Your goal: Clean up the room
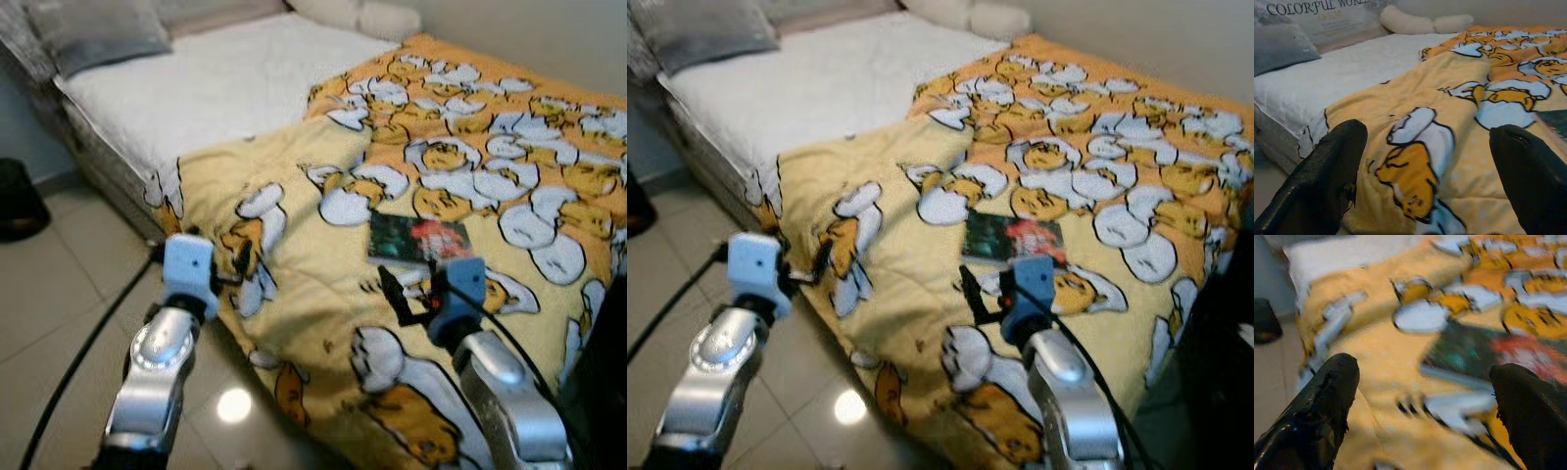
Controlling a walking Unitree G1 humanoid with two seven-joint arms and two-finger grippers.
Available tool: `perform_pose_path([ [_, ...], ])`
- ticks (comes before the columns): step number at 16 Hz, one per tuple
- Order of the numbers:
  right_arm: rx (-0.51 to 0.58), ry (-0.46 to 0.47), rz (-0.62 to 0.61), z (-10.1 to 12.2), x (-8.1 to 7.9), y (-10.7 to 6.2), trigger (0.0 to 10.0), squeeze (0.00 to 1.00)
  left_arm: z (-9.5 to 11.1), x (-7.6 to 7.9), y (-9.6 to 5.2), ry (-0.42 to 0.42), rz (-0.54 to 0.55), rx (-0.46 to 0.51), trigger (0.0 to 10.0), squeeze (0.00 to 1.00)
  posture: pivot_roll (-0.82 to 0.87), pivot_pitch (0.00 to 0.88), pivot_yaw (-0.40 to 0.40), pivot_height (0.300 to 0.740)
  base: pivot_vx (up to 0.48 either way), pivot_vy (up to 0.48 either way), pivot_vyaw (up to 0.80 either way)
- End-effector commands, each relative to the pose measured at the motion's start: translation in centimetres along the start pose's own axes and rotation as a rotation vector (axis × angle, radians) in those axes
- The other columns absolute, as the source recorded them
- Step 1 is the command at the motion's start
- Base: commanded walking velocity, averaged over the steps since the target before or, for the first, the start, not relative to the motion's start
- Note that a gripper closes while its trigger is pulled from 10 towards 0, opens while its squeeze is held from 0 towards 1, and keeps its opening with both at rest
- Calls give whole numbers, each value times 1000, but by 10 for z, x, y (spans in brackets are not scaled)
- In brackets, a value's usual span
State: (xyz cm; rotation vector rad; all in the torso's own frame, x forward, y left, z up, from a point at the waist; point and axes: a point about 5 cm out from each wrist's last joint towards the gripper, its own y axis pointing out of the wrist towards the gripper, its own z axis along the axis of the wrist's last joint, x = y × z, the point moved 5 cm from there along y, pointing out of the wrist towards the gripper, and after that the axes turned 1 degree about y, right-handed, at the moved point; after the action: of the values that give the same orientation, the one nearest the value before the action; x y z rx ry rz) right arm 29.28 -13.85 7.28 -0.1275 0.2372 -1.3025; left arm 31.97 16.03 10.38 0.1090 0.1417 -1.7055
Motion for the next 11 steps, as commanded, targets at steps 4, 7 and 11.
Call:
perform_pose_path([
  [4, -4, 4, -21, 0, 2, 0, 10000, 1000, 3, 3, 0, 26, -8, 29, 10000, 1000, -22, 0, -15, 740, 0, 0, 0],
  [7, 10, -24, 12, 1, -5, 0, 10000, 1000, 4, 2, -1, -12, -19, 39, 10000, 1000, -21, 0, -21, 740, 85, 0, 533],
  [11, 1, -28, 45, 1, -9, 0, 10000, 1000, 5, 3, -2, -24, -22, 42, 10000, 1000, -17, 0, -27, 740, 328, 0, 800],
])
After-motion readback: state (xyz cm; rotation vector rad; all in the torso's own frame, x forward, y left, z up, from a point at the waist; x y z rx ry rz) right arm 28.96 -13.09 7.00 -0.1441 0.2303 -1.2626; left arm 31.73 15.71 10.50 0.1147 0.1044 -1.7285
